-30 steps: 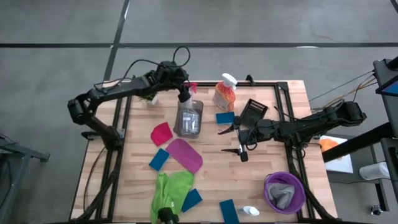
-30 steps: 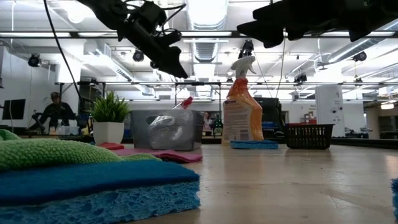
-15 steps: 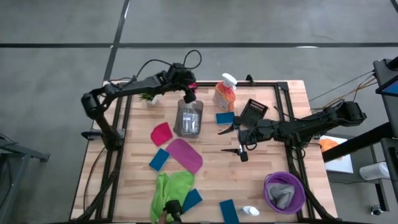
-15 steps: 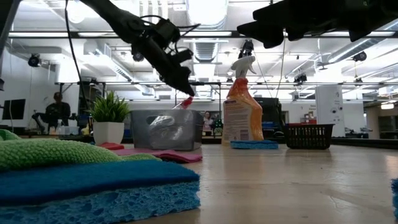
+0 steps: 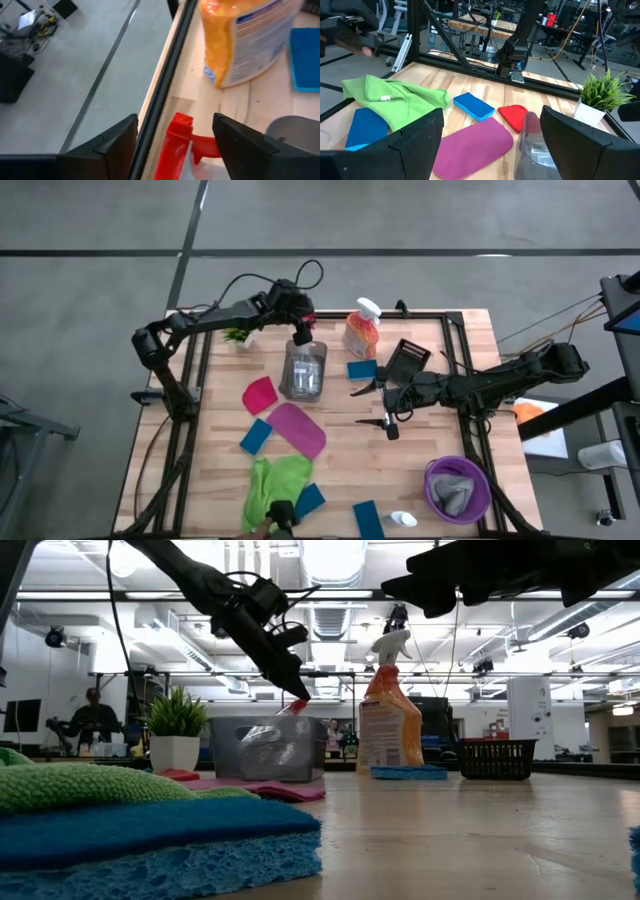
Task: Pick & Place Kitchen Items
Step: Put the transparent spray bottle into the gray bin
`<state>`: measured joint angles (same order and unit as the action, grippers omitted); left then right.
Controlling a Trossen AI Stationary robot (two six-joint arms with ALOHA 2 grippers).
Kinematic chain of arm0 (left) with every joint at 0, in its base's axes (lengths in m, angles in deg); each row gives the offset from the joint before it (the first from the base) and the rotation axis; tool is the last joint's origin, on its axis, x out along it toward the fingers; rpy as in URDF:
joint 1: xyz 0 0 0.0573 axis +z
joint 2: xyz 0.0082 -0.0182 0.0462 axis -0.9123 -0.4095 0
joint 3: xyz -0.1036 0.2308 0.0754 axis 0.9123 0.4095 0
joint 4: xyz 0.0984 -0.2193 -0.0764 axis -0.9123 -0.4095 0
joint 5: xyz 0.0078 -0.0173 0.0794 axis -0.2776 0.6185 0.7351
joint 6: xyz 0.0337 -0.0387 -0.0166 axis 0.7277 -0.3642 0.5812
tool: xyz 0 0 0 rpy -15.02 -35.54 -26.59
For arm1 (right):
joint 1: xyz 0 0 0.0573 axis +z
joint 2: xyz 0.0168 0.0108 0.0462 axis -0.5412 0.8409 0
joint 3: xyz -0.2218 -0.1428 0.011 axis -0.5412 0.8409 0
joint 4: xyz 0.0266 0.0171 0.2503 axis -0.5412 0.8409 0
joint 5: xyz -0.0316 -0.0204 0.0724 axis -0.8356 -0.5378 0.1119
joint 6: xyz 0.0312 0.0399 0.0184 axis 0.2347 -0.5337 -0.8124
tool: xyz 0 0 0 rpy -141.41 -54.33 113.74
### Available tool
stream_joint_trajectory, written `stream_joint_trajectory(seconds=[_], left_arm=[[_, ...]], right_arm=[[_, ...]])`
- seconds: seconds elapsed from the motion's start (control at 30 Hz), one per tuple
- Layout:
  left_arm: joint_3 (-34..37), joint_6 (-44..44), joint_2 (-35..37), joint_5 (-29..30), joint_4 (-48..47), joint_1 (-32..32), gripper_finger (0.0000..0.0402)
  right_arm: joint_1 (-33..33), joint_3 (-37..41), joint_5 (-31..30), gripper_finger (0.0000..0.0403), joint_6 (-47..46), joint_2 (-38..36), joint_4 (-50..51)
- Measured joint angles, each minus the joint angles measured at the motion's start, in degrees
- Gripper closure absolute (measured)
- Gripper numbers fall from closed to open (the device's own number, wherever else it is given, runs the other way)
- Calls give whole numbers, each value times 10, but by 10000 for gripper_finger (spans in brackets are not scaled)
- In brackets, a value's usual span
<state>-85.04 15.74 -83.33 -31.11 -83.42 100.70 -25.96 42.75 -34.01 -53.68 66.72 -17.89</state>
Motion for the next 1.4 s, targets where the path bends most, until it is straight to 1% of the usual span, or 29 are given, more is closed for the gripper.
stream_joint_trajectory(seconds=[0.27,0.47,0.57,0.77,0.87,0.93,1.07,1.1,1.4], left_arm=[[0,25,0,-4,-4,0,241],[1,41,0,-4,-1,0,294],[1,48,0,-4,1,0,307],[1,64,-2,-4,2,0,309],[1,70,-3,11,3,-1,313],[1,72,-3,20,5,-2,328],[1,71,3,22,10,-3,384],[1,71,5,22,10,-3,392],[1,70,14,40,10,-12,399]], right_arm=[[0,0,0,78,0,0,1],[0,0,0,78,0,0,5],[0,0,0,78,0,0,5],[0,0,0,78,0,0,6],[0,0,0,78,0,0,6],[0,0,0,78,0,0,7],[0,0,0,78,0,0,8],[0,0,0,78,0,0,8],[0,0,0,78,0,0,10]])
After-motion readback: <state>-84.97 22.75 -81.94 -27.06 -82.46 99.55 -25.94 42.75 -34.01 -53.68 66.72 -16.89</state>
